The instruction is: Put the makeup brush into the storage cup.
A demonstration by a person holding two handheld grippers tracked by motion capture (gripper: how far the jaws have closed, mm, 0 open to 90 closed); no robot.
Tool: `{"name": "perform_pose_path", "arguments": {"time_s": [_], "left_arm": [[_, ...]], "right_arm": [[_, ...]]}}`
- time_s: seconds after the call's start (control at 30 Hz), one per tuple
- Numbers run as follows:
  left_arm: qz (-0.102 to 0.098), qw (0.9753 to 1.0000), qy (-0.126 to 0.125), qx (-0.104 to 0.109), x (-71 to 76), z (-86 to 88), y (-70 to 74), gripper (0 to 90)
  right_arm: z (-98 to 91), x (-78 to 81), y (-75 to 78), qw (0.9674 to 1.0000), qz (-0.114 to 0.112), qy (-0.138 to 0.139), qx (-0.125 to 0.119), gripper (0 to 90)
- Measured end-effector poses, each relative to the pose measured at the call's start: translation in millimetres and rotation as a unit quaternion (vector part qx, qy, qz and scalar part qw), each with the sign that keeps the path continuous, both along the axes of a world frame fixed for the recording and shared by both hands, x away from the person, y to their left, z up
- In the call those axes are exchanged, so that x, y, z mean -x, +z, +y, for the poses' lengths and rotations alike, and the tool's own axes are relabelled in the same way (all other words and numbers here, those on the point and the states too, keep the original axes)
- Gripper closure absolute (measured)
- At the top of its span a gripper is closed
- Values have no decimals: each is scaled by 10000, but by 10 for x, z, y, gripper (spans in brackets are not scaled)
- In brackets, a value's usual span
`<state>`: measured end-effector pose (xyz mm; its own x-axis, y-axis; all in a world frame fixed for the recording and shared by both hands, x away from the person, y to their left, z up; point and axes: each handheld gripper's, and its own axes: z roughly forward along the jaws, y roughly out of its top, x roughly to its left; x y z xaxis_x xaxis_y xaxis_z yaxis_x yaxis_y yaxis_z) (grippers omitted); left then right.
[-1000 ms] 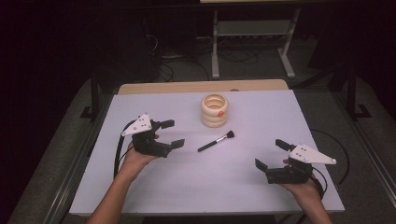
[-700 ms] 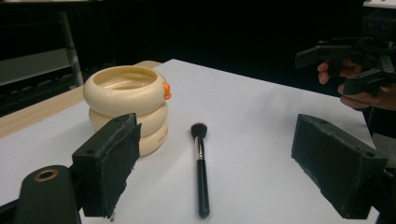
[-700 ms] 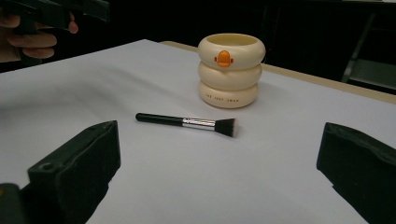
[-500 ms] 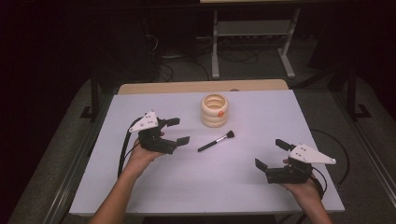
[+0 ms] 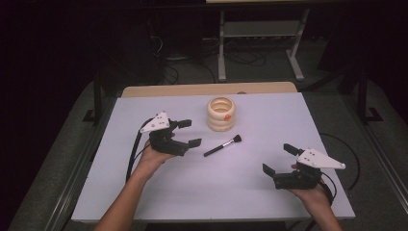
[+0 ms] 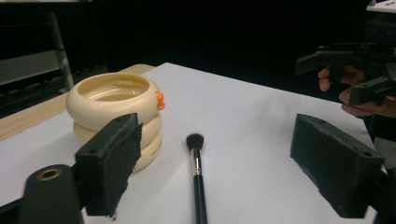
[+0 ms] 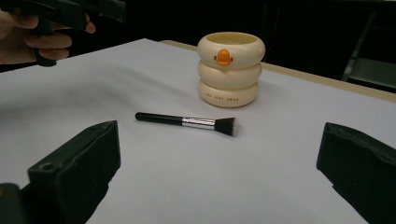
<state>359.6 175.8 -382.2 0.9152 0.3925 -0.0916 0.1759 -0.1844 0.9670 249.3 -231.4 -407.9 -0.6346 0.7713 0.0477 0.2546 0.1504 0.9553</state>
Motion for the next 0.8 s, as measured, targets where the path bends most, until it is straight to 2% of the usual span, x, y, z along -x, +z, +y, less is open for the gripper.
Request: {"name": "perform_pose_path", "arguments": {"time_s": [0.33, 0.8], "left_arm": [[-25, 9999, -95, -88, -64, -105, -14, 206], [77, 9997, -136, -177, -166, -257, -64, 217]], "right_arm": [[9, -7, -4, 10000, -10, 11, 5, 0], [4, -2, -2, 10000, -10, 15, -3, 0]]}}
